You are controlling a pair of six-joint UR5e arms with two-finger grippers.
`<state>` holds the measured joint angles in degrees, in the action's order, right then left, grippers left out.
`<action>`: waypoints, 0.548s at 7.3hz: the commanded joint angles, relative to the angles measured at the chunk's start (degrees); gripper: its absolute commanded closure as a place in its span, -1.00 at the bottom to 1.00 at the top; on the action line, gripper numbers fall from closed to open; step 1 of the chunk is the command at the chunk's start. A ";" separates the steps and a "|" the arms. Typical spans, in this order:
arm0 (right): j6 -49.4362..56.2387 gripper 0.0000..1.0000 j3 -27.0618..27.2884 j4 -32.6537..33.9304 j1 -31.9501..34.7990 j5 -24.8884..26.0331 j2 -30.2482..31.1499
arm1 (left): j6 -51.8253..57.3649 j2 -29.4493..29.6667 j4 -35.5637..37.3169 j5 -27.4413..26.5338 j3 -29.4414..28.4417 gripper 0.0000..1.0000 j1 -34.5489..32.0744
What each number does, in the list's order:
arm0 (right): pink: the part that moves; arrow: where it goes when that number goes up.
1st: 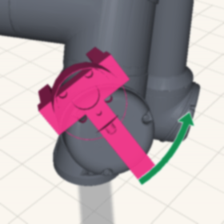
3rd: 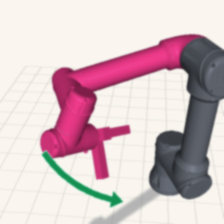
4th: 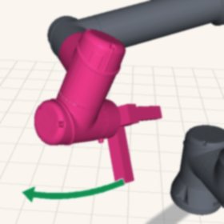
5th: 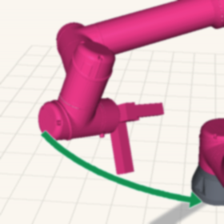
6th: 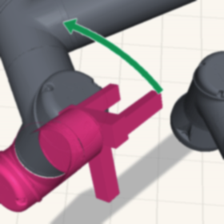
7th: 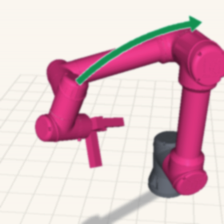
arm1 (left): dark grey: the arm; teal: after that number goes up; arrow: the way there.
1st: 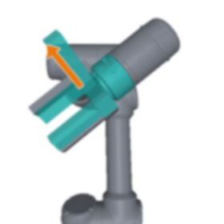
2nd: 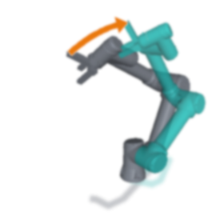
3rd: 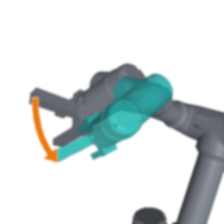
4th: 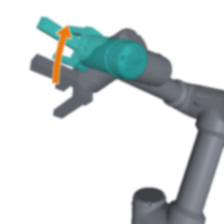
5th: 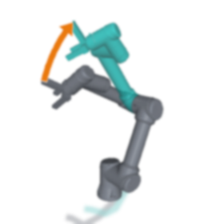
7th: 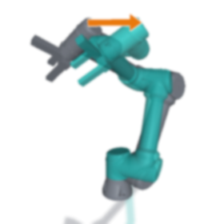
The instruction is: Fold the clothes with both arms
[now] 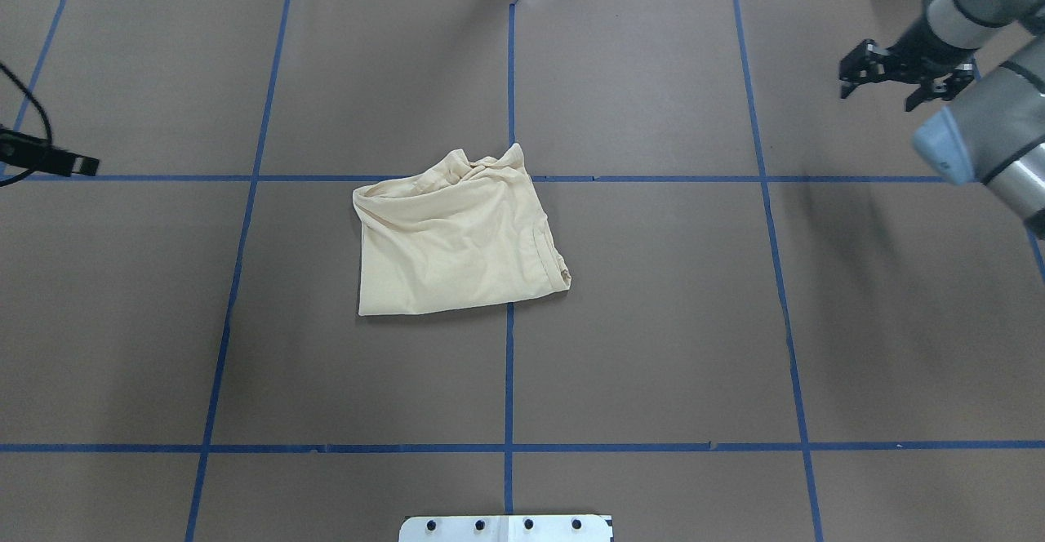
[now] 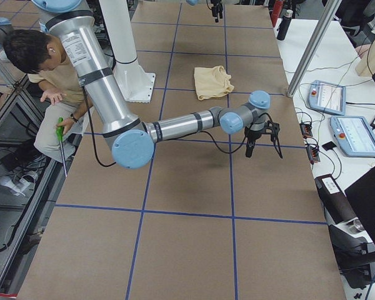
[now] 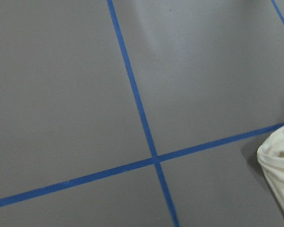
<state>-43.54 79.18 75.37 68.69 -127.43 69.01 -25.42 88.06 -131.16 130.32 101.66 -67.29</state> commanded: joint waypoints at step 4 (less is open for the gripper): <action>36.41 -1.00 5.07 1.00 18.22 -7.48 17.81 | 26.92 -12.57 1.61 8.11 1.00 -1.00 -14.89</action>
<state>-11.71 82.05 76.17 83.91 -134.71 83.63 0.06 76.25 -130.19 138.12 102.53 -80.50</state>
